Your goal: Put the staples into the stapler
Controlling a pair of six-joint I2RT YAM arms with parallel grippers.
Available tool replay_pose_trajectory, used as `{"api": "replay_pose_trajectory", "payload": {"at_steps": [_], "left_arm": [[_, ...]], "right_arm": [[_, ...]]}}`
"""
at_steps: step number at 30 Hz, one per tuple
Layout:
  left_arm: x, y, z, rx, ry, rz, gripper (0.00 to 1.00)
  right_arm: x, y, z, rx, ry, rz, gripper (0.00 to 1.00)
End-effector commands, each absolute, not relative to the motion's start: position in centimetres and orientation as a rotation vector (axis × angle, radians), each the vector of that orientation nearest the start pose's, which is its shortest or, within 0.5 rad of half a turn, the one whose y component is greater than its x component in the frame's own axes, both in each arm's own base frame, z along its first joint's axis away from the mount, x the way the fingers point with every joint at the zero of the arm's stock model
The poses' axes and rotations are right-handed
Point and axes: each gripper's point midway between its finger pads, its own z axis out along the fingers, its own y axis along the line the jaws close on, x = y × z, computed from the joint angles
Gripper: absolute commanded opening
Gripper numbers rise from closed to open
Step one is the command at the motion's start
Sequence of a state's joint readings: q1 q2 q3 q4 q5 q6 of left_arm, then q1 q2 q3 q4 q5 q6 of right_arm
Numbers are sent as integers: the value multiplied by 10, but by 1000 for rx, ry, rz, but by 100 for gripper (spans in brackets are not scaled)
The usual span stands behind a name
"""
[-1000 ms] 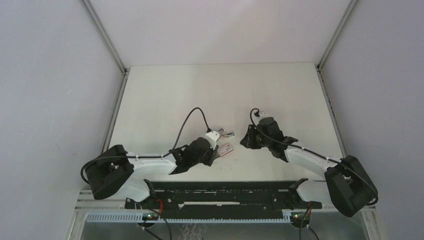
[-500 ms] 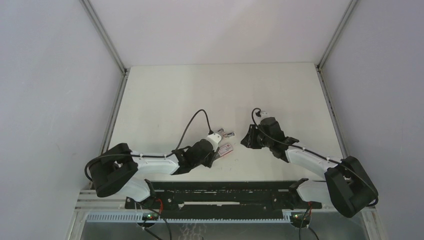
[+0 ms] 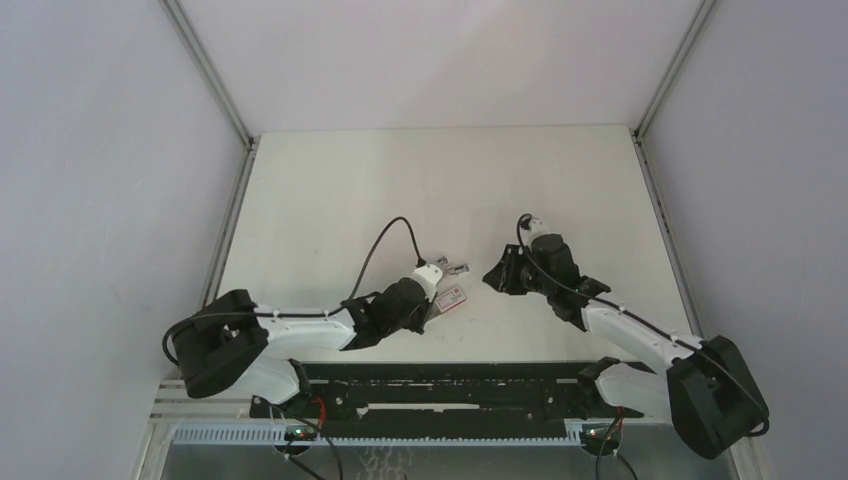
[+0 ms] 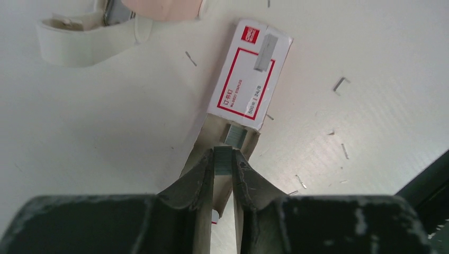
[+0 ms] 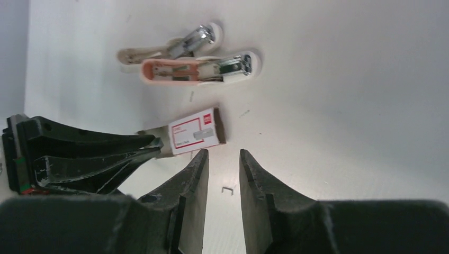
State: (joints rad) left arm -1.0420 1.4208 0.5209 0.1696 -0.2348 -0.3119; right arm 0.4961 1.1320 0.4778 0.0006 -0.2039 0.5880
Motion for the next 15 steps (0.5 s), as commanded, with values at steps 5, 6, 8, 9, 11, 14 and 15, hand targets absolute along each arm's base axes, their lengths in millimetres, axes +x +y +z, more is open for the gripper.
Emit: {"api": "replay_pose_trajectory", "payload": {"at_steps": [5,6,8,9,11,14,15], "left_arm": [[204,-296,101,503,2053,-661,19],[204,-296,110,477,2042,-702,19],[203,-296,129,433,2006,-802,19],[203,-297,142,409,1974,-864,19],[201,-294,166,370,1906,-976,19],[197,-289,192,343,1830,-1107,19],[193,-288,199,343,1807,-1154,19]], "right_arm": [[236,211,131,-79,2174,979,29],[233,214,138,-102,2153,1014,30],[226,221,154,-158,2103,1098,31],[222,225,162,-189,2074,1142,31],[214,232,179,-248,2014,1220,35],[202,241,204,-331,1916,1333,37],[198,243,212,-354,1884,1371,38]]}}
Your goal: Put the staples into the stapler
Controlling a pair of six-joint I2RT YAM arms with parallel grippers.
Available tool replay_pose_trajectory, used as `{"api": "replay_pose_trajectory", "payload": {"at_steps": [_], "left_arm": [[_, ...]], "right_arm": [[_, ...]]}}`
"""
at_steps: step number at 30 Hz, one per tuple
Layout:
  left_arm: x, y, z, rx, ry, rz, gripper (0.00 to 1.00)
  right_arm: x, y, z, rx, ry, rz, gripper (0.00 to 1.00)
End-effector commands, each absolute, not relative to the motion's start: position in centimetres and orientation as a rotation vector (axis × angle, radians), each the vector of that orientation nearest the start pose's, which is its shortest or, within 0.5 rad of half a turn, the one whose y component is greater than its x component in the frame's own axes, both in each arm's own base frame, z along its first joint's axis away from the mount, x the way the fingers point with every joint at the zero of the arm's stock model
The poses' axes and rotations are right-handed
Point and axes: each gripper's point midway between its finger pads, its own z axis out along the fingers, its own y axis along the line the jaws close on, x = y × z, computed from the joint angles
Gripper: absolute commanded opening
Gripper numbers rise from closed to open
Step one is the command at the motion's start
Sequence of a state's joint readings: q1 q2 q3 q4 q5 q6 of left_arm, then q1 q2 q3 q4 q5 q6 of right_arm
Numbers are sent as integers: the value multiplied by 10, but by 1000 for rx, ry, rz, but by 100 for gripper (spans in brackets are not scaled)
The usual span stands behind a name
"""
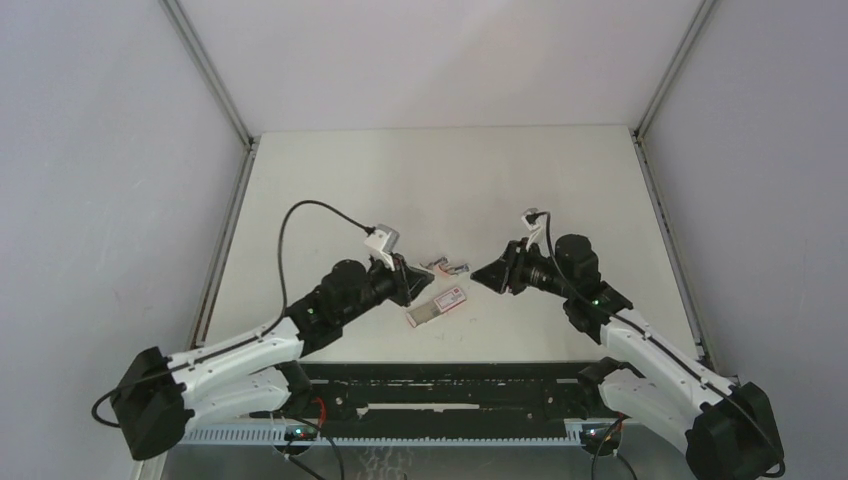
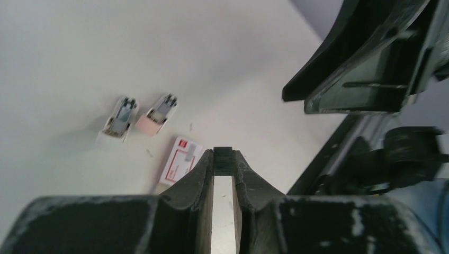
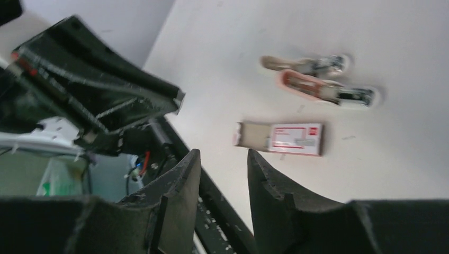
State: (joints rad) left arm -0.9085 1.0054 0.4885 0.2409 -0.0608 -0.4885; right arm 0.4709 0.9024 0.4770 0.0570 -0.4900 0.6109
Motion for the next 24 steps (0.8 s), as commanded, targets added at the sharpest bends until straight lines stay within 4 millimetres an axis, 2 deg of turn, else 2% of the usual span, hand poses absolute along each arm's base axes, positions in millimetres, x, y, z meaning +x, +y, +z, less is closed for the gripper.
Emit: {"api": "replay_pose_trajectory", "payload": {"at_steps": [1,6,11,20,24], "left_arm": [[188,-288,208,359,1778,-1210,19],[164,-289,247,430,1613,-1413,19],[142,-288,275,501,1477,-1531,19],[124,-286,295,565,1373,-1615,19],[122,-285,299,568,1353,-1624,18]], "right_arm": [[193,246,220,-374,1852,1410,39],[173,260,261,-455,1687,1562,43],[167,274,279,-428,1616,1622,46],[153,293,302,-467,1537,1712,46],[145,298,307,-511,1516,1740,42]]}}
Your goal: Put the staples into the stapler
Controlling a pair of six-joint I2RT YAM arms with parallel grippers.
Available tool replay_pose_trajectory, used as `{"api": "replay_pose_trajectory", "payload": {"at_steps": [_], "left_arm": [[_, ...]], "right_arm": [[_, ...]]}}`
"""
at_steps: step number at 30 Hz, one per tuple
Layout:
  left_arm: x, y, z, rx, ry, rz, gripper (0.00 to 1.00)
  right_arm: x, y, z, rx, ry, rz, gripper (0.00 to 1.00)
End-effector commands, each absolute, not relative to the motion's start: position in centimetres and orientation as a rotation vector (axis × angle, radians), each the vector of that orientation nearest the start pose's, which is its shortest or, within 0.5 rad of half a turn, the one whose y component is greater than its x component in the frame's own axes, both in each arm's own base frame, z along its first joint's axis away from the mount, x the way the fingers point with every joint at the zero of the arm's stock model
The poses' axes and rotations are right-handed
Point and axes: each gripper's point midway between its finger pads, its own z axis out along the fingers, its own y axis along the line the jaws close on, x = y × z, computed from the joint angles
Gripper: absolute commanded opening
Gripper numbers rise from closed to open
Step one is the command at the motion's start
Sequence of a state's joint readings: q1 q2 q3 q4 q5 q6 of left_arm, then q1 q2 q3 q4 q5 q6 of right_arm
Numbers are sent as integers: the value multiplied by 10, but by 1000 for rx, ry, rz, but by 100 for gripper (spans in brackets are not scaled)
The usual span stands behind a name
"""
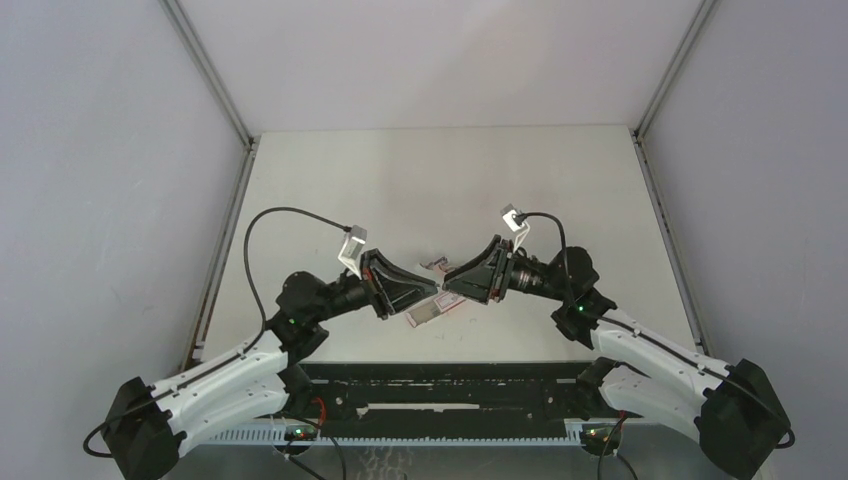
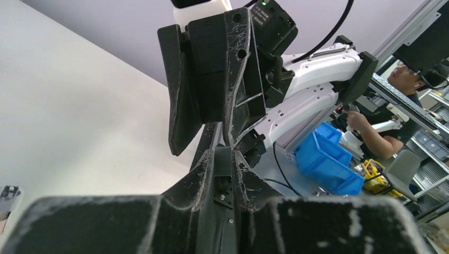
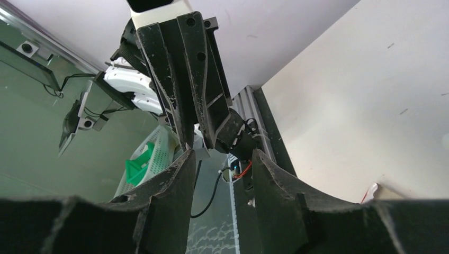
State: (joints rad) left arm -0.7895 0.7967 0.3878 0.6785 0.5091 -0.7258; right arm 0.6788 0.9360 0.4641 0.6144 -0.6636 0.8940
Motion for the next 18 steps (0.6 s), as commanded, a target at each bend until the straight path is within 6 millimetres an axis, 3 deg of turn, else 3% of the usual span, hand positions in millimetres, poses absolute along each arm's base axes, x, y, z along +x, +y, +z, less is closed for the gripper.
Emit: {"api": "replay_pose_trajectory", "payload": {"at_steps": [1,12,18], "left_arm": [[121,-285,299,570,1352,-1625,18],[118,-285,304,575,1336,-1646,18],[118,-286,303,575,1340,-1651,18]], "right_arm": [[144,299,308,-519,1510,1746,42],[131,302,322,-578,1440,1788,41],[129,306,325,-590,1429,1789,34]]}}
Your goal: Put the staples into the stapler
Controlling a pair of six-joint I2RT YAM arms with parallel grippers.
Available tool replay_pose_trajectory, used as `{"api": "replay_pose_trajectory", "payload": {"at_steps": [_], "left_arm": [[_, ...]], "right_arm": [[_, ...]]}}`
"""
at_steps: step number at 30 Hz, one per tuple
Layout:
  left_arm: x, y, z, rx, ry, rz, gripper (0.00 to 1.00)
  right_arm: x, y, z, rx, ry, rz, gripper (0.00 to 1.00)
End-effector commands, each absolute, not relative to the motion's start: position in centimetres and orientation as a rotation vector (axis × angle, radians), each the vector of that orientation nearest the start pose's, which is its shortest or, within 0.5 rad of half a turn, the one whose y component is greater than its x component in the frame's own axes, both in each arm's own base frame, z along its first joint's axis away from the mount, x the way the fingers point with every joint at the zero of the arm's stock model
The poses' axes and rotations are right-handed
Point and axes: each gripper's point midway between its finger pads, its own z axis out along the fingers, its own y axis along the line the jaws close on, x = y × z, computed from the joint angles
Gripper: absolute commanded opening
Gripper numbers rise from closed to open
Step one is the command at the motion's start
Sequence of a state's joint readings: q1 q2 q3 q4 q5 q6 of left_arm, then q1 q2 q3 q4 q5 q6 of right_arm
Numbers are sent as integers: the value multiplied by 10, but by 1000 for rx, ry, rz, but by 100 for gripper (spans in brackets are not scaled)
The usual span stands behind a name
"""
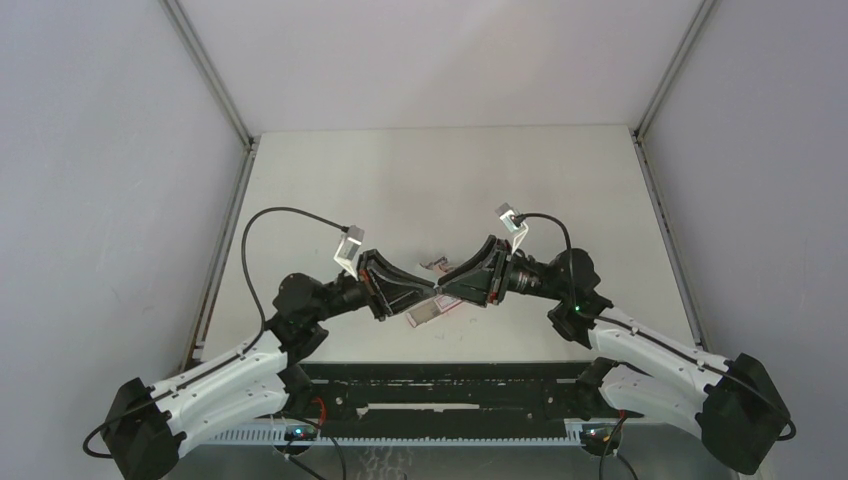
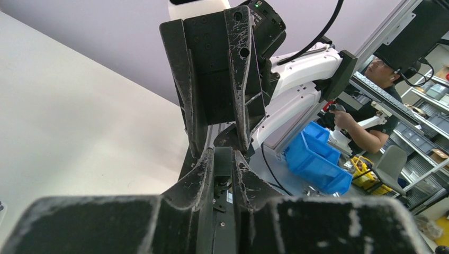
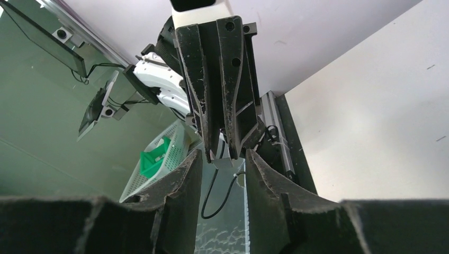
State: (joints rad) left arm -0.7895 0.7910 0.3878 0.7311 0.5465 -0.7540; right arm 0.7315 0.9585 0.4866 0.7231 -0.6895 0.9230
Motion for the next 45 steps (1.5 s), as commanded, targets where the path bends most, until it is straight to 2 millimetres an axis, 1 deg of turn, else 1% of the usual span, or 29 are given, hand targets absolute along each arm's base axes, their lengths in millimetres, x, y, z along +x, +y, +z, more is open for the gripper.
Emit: {"api": "replay_pose_trajectory", "payload": {"at_steps": [1,8,17,21,24,27,32,38,41,45], "left_arm": [[118,-285,303,576,1337,-1652,17],[118,-285,304,573,1334,-1652,17],[118,-285,303,574,1339,-1655,17],[123,-285,299,537,1359,-1643,23],[129,-285,295,506,1383,-1627,25],[129,-287,293,511,1391,-1631,24],[124,-287,298,542,1365,-1644,18],[121,-288,297,558,1364,-1660,15],[120,-289,298,558,1361,-1668,15],[121,-288,298,553,1360,-1666,15]], "right_arm": [[129,306,325,-591,1428,1789,34],[128,308,324,-598,1431,1792,28],[128,308,324,-599,1427,1789,15],[131,308,322,-589,1435,1765,8],[133,306,320,-579,1445,1736,7],[136,304,320,-569,1448,1720,8],[140,305,321,-551,1445,1721,18],[140,308,323,-553,1432,1747,26],[140,308,322,-555,1431,1754,27],[139,309,323,-557,1428,1755,23]]}}
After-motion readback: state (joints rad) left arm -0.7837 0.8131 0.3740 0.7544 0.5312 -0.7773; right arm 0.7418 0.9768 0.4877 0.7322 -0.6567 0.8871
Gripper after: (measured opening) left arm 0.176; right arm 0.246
